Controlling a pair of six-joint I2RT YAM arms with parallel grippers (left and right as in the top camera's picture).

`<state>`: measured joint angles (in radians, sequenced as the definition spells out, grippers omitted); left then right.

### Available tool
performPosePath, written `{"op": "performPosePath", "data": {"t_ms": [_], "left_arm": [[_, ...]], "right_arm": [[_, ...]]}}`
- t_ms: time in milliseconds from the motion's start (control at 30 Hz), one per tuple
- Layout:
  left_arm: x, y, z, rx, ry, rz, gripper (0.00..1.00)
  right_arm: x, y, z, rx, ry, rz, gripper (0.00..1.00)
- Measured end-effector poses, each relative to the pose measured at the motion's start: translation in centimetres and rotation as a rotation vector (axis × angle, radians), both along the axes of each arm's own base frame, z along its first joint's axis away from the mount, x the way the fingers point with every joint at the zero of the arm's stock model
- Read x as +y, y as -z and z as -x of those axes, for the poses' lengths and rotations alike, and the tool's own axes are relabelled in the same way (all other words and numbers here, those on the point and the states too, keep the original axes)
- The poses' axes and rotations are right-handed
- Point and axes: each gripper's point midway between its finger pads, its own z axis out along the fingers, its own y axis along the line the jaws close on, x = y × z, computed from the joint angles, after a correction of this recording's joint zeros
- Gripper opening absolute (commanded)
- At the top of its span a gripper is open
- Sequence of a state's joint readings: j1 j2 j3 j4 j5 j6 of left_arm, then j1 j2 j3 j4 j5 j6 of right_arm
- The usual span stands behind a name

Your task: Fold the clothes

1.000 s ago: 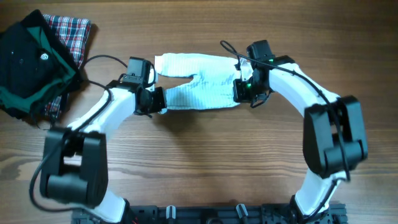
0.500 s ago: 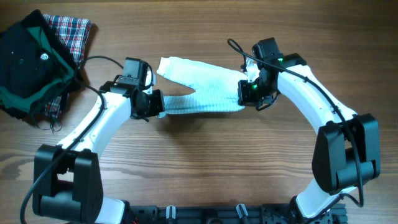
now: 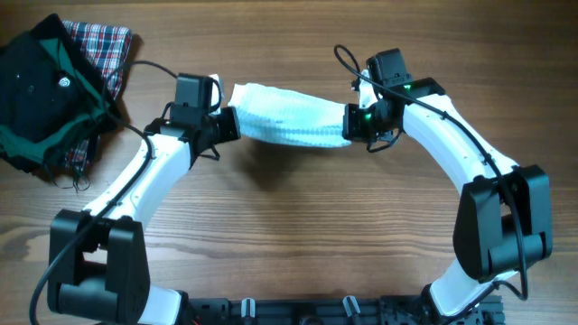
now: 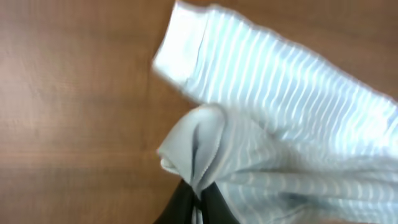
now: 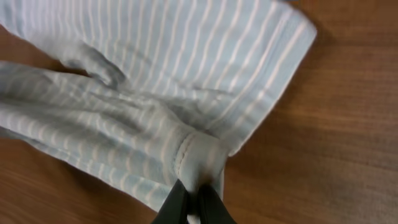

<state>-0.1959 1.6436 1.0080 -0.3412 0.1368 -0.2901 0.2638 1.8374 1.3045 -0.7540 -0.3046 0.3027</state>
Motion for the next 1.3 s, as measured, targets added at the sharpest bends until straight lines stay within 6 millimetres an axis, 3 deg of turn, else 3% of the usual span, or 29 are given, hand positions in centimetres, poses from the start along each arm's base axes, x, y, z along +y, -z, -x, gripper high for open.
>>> {"op": "performPosePath", "data": {"t_ms": [267, 400, 567, 800, 967, 1300], "left_arm": [[-0.2, -2.1, -3.0, -0.150, -0.013, 0.013, 0.04], [-0.3, -1.0, -3.2, -0.133, -0.013, 0.009, 0.04], [0.1, 2.0, -1.5, -0.015, -0.012, -0.015, 0.04], [0.5, 3.7, 2.0, 0.145, -0.005, -0.043, 0.04], [0.7, 2.6, 3.7, 0.190, 0.000, -0.047, 0.04], [0.2, -0.8, 1.4, 0.109, 0.007, -0.029, 0.04]], "right_arm": [[-0.1, -0.5, -2.2, -0.087, 0.035, 0.009, 0.04], [-0.4, -0.5, -2.5, -0.100, 0.044, 0.023, 0.04], [-0.8, 0.0, -1.3, -0.050, 0.044, 0.044, 0.04], [-0.9, 0.7, 1.9, 0.088, 0.019, 0.042, 0.04], [-0.7, 0.6, 2.2, 0.081, -0.038, 0.036, 0.04], [-0.6, 0.5, 2.2, 0.071, -0.066, 0.033, 0.04]]}}
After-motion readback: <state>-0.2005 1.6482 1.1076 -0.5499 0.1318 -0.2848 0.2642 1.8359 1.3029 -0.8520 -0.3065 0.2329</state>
